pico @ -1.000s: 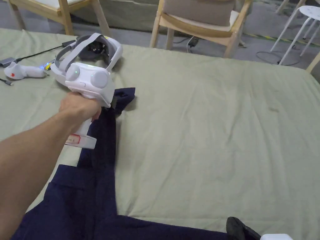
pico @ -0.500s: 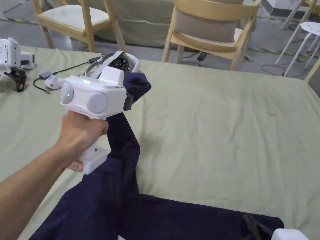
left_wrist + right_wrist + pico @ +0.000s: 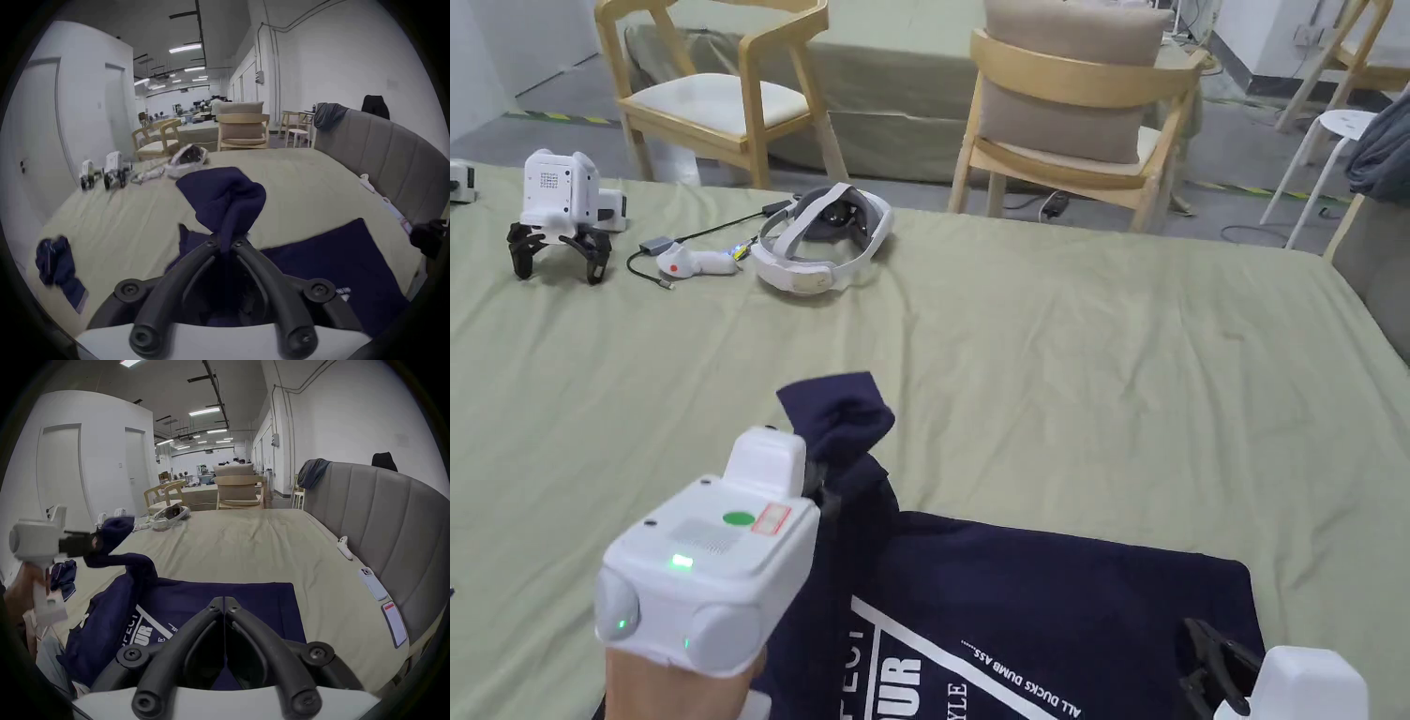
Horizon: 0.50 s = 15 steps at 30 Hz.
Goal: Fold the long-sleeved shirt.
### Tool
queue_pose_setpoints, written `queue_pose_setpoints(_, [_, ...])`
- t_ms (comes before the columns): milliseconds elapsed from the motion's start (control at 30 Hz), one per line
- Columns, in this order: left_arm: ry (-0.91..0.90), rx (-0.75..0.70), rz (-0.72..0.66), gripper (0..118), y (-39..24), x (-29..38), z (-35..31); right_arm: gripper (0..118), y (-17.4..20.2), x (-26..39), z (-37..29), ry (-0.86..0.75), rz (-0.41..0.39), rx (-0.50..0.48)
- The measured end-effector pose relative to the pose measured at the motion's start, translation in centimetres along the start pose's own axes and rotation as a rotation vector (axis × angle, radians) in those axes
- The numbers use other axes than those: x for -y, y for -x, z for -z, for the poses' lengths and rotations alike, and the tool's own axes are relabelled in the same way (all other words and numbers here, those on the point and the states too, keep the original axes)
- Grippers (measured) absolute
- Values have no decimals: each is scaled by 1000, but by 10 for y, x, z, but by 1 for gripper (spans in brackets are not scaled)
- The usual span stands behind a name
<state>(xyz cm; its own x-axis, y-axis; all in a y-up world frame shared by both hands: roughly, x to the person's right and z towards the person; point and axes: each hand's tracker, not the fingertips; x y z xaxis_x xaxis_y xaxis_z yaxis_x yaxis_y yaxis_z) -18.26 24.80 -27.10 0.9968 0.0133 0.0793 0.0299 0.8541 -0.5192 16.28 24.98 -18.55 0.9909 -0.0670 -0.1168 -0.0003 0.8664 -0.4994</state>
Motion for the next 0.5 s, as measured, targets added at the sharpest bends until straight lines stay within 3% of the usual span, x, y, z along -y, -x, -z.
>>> queue_pose_setpoints(200, [136,-59,-49,8,-13,58,-41,0,-7,11,-6,17,1,8])
queue_pose_setpoints(267, [207,-11,-70,9,-15,75,-31,0,-8,14,-4,35,5,6])
queue_pose_setpoints(333, [259,-79,-42,11,-16,90,-19,0,-8,18,-1,47,-1,-5])
queue_pose_setpoints(433, [421,-6,-160,60,-11,106,-2,0,-11,23,4,67,-13,-12])
queue_pose_setpoints(467, [453,-27,-91,60,-14,110,-2,0,-14,24,5,76,-14,-22])
queue_pose_setpoints(500, [404,-71,-71,93,-17,109,-6,0,-15,25,6,87,-14,-22])
